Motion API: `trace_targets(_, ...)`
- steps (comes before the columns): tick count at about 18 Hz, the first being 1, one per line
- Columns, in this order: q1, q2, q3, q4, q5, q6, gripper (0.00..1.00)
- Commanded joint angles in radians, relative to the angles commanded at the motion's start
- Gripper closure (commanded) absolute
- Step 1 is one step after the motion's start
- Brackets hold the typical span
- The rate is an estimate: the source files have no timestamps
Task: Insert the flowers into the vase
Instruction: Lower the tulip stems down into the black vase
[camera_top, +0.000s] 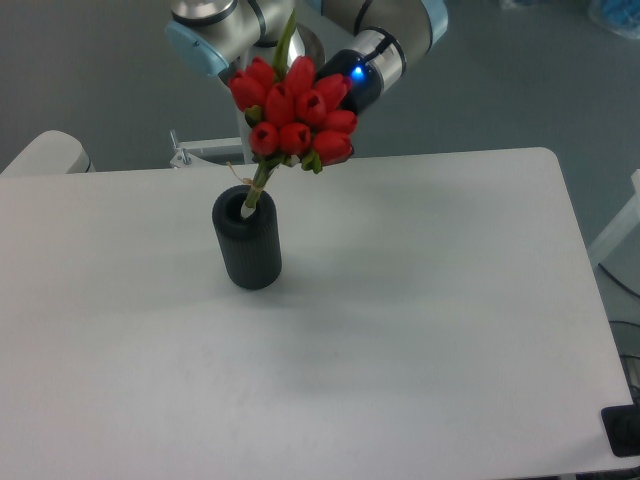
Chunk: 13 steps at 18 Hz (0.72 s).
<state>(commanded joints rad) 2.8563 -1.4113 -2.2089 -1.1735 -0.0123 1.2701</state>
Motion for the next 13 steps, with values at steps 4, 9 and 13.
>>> trace_targets(4,0.011,-0.003,-0.049,0.002,0.017,0.113,0.81)
trace_targets(9,0.012,-0.012,-0.078,0.002,0.057,0.167,0.80)
trace_targets(13,0.011,-0.031,-0.132,0.002,0.060,0.287,0.73)
